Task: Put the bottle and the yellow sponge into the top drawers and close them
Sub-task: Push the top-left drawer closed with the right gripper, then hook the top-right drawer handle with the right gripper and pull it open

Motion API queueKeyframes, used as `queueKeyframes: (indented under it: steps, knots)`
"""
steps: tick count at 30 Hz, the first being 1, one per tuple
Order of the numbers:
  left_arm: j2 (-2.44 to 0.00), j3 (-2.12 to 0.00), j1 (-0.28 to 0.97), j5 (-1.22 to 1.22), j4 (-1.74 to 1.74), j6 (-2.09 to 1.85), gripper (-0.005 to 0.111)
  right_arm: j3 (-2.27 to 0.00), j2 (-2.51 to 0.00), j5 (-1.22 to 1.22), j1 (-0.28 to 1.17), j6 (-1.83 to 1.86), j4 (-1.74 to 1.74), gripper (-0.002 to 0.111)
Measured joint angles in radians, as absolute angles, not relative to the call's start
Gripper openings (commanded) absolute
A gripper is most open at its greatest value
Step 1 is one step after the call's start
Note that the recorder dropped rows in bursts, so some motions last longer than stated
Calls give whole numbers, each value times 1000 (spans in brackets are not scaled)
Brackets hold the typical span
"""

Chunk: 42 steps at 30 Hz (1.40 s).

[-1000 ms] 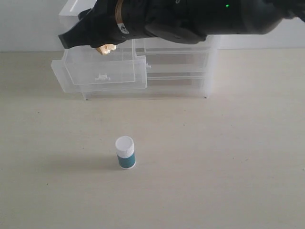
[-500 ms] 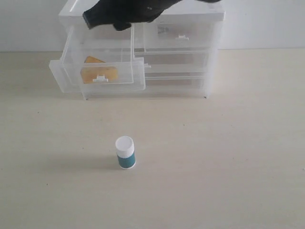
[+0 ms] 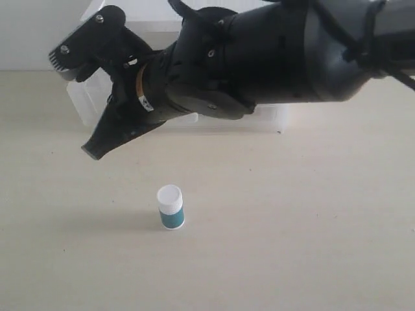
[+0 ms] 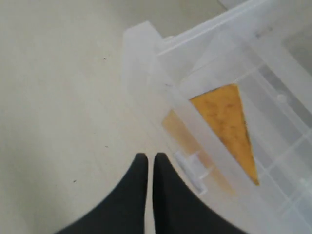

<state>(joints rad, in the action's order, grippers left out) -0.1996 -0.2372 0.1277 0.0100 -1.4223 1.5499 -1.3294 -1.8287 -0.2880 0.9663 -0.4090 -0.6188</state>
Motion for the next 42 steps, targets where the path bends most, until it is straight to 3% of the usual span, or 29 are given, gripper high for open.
queueKeyframes:
  steps: [17, 32, 35, 39, 41, 42]
  knots:
    - [-200, -237, 128, 42, -1422, 1550, 4, -1347, -1835, -197, 880, -603, -789, 4]
    - [-200, -237, 128, 70, -1422, 1550, 4, -1693, -2087, -240, 747, -654, -796, 4]
    - [-200, -237, 128, 70, -1422, 1550, 4, -1704, -2073, -342, 747, -648, -727, 0]
    - [-200, -237, 128, 72, -1424, 1550, 4, -1500, -1866, -388, 720, -526, -676, 0]
    - [-200, -237, 128, 72, -1424, 1550, 4, -1324, -1718, -248, 675, -553, -676, 0]
    - [-200, -236, 128, 72, -1424, 1550, 4, -1173, -1612, -20, 591, -635, -672, 0]
